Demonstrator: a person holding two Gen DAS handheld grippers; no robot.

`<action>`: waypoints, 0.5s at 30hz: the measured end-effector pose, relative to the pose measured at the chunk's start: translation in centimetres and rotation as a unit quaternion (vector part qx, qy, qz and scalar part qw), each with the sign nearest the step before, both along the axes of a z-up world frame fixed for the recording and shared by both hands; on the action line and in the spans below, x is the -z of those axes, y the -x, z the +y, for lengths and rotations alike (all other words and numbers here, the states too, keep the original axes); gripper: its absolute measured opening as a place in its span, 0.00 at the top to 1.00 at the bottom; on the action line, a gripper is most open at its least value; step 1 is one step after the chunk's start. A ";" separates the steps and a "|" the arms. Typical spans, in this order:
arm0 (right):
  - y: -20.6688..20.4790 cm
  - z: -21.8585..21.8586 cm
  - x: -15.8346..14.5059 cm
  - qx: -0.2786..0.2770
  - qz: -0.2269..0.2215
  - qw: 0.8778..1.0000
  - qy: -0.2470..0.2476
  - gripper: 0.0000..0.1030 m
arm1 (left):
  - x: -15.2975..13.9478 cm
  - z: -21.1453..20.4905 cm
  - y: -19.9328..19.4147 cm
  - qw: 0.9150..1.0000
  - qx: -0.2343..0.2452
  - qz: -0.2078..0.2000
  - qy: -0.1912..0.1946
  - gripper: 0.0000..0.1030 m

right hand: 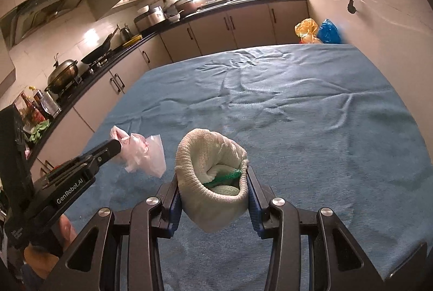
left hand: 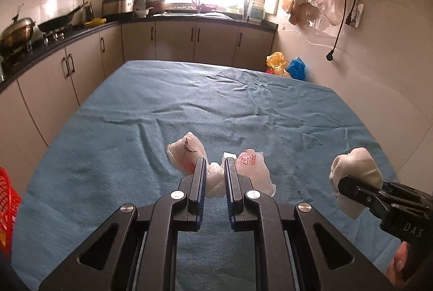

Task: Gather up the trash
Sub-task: 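Hold the knit sock and plastic bags raised above the table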

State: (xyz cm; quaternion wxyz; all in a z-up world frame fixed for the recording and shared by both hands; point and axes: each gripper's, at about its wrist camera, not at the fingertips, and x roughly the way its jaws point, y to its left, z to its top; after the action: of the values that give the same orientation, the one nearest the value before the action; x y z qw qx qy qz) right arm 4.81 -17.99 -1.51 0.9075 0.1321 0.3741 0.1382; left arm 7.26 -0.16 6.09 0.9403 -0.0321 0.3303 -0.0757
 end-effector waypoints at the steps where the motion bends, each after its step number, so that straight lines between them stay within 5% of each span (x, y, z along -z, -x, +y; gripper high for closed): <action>1: 0.0 -0.1 0.0 0.000 0.000 1.000 -0.001 0.57 | 0.0 0.0 0.0 1.000 -0.001 -0.001 -0.003 0.87; 15: 0.1 0.2 0.0 -0.001 -0.001 1.000 0.001 0.57 | 0.4 -0.4 0.0 1.000 -0.011 -0.005 -0.027 0.87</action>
State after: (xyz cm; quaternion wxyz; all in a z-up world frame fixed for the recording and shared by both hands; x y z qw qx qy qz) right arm 4.69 -17.79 -1.52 0.9077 0.1309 0.3737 0.1388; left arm 7.27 -0.53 5.73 0.9432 -0.0100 0.3272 -0.0565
